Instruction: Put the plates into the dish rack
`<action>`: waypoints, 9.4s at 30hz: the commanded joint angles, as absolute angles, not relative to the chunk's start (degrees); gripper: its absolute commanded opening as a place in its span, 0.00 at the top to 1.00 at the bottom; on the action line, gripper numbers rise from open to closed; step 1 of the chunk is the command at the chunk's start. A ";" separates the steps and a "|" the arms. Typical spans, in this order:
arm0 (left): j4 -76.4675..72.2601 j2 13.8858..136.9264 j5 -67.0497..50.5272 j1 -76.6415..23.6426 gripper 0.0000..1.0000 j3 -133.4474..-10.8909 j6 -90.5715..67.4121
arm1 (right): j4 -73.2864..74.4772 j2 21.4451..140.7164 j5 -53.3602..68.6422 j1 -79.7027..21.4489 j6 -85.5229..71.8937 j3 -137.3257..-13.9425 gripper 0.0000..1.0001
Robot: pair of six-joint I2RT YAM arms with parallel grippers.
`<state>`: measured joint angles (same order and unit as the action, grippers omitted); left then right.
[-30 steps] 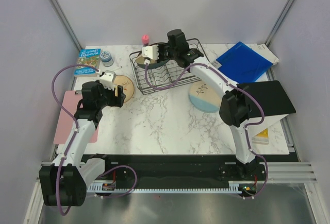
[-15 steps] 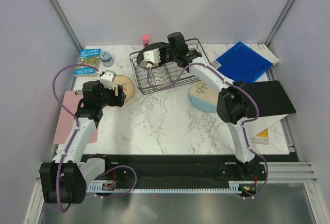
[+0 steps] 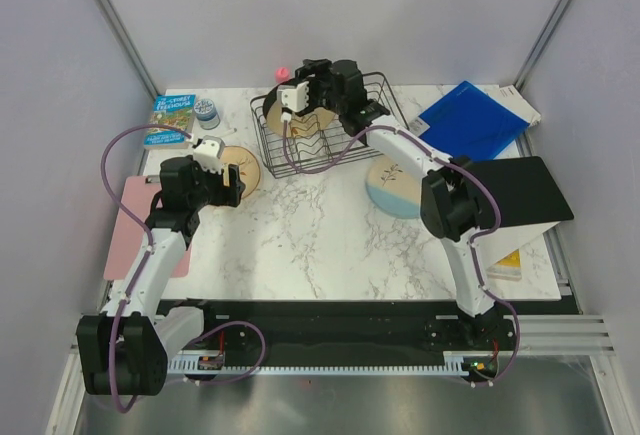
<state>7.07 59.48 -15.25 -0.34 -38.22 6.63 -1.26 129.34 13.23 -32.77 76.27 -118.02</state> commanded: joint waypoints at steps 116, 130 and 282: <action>54.75 112.32 -44.03 3.43 0.41 -72.51 35.33 | -7.55 113.81 48.25 -26.37 -16.87 -62.67 0.26; 54.67 108.20 -50.10 -1.49 0.98 -64.96 42.71 | -8.44 117.95 55.80 -28.65 -15.56 -64.86 0.26; -13.01 85.24 -10.03 -45.26 0.28 -45.09 -11.53 | 20.64 93.77 18.52 -4.39 24.67 -75.06 0.53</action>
<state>-4.62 82.87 -10.70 -44.49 -41.76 -12.86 11.07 91.88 7.94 -3.75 20.64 -77.10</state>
